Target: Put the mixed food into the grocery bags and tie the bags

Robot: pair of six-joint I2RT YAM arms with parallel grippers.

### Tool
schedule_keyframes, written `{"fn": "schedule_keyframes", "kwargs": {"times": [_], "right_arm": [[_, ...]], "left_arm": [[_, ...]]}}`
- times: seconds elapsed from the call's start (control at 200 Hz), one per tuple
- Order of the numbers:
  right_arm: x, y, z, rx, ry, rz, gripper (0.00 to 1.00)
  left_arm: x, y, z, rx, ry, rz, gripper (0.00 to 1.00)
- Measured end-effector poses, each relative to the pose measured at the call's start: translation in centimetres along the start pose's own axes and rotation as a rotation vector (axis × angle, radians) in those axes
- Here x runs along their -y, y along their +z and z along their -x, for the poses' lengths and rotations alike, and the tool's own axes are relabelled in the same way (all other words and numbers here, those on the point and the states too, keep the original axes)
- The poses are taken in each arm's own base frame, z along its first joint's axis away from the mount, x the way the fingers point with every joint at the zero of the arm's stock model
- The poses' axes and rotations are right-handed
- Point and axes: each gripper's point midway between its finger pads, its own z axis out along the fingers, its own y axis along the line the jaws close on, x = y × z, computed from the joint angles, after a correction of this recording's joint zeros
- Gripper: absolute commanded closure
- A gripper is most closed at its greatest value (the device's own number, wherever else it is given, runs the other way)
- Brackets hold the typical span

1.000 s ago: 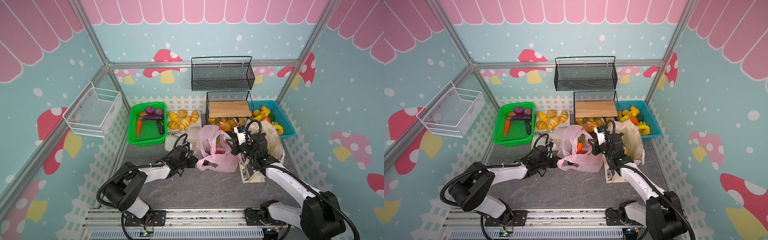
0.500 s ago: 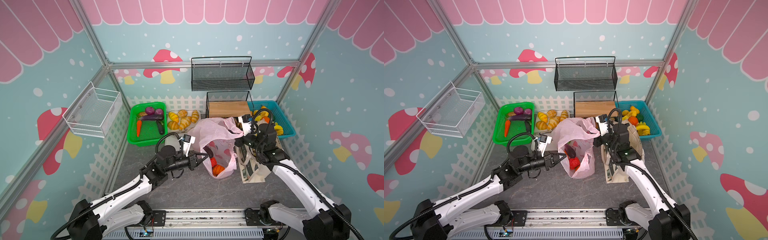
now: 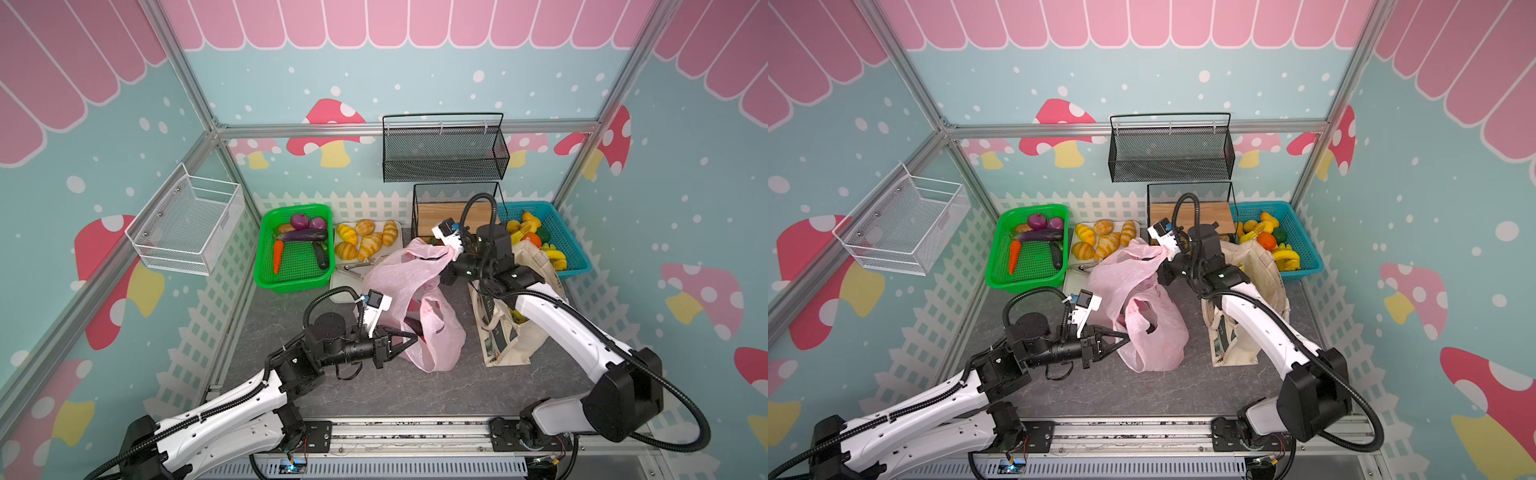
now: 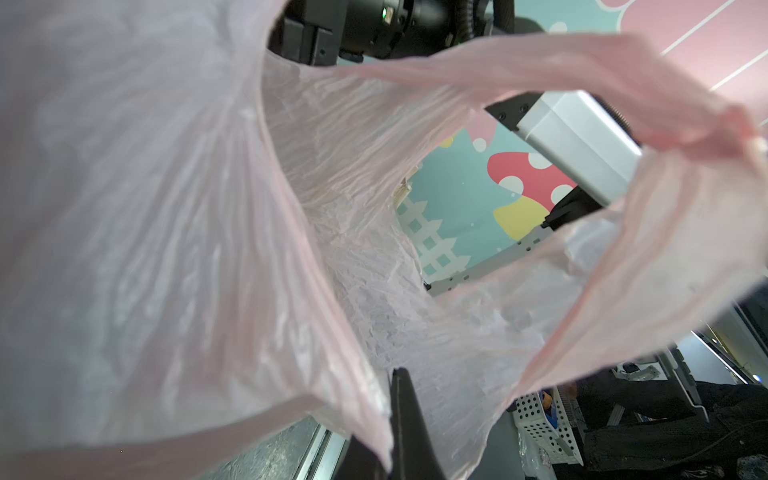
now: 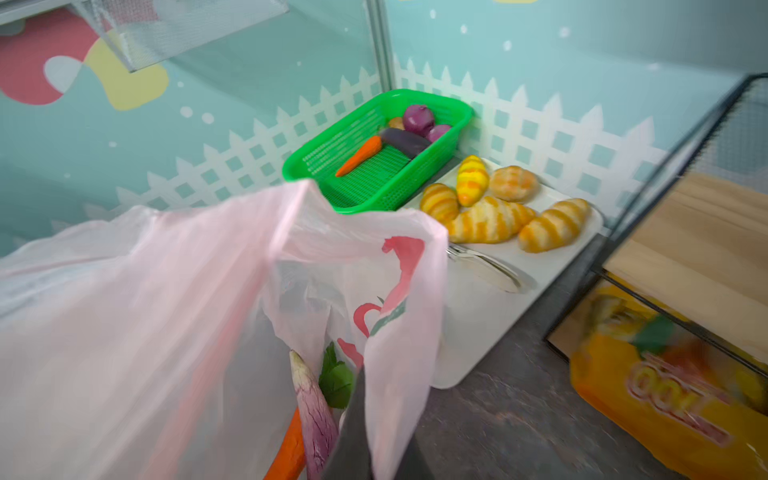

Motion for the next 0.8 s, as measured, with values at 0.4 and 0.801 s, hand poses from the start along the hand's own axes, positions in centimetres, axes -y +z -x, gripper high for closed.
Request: {"fn": "schedule_keyframes", "kwargs": {"times": [0.4,0.801], "right_arm": [[0.5,3.7,-3.0,-0.109,-0.042,0.083,0.99],[-0.1,4.1,-2.2,-0.092,-0.095,0.138,1.0]], "left_arm": [[-3.3,-5.8,2.4,0.148,0.316,0.349,0.29],[1.5,-6.9,12.7,0.093,0.823,0.591,0.18]]}}
